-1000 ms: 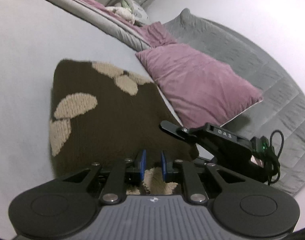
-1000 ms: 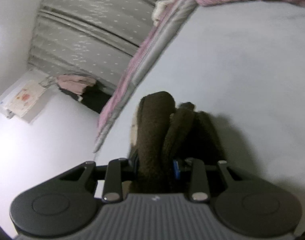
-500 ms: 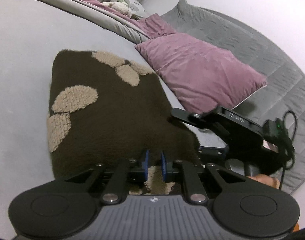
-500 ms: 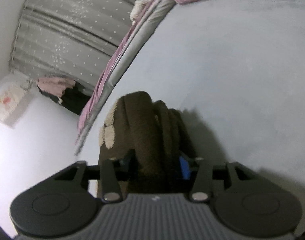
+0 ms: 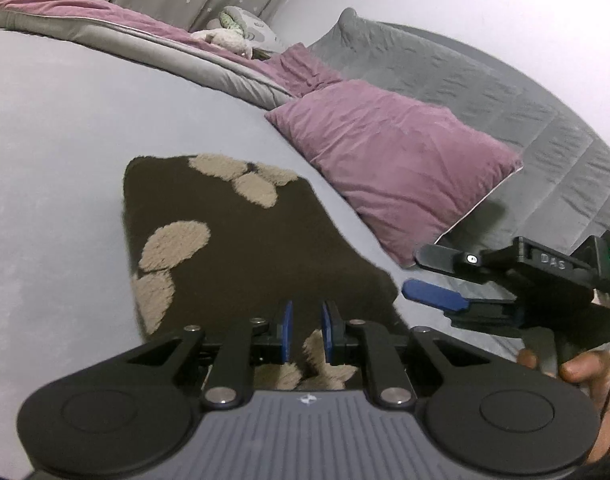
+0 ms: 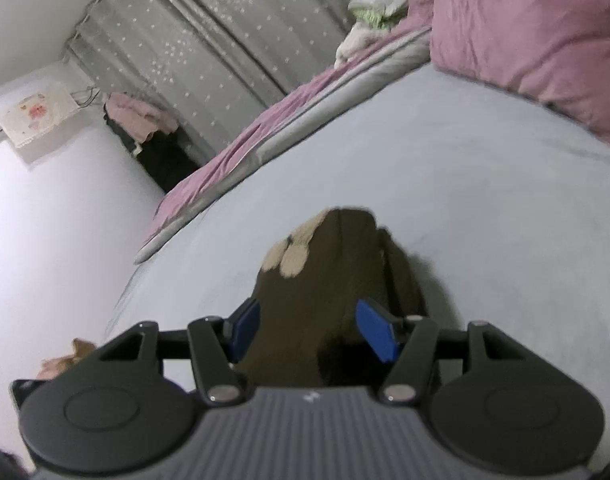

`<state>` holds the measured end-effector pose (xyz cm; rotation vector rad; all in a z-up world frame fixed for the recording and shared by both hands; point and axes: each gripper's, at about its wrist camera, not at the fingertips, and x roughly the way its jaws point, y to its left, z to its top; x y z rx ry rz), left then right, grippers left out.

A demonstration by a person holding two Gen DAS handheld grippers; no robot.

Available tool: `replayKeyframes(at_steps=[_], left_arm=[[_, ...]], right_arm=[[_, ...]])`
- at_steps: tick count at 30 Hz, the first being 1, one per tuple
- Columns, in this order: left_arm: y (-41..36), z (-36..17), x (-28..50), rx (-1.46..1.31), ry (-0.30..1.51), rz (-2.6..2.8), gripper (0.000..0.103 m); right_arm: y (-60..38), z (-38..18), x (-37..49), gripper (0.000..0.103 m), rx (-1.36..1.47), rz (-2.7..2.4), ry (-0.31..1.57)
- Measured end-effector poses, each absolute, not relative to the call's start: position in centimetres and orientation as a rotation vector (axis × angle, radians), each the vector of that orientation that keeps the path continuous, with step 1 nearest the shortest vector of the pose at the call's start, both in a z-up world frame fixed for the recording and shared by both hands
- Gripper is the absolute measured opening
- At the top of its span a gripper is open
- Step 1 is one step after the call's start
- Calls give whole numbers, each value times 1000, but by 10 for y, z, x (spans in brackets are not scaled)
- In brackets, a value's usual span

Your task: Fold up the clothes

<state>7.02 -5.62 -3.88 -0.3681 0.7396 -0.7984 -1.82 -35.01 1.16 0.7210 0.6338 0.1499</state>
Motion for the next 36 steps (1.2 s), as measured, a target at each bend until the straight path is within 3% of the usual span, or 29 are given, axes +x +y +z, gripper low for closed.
replayKeyframes(at_steps=[14, 15, 16, 18, 21, 29, 36], left_arm=[[-61, -55, 67, -374, 777, -811, 14], [-61, -56, 67, -377, 780, -811, 14], [-60, -58, 68, -382, 782, -813, 14], [-60, -60, 68, -395, 788, -819, 14], [-61, -63, 68, -398, 796, -830, 14], [-67, -61, 63, -335, 827, -858, 14], [-58, -29, 62, -277, 750, -864, 14]], right_arm=[[-377, -68, -4, 56, 1140, 255, 743], [-378, -74, -2, 52, 1172, 262, 743], [-379, -81, 0, 37, 1205, 269, 743], [-383, -89, 0, 23, 1266, 295, 724], [-390, -94, -2, 14, 1332, 337, 667], [-394, -104, 2, 15, 1186, 177, 754], [-386, -75, 1, 40, 1037, 152, 725]])
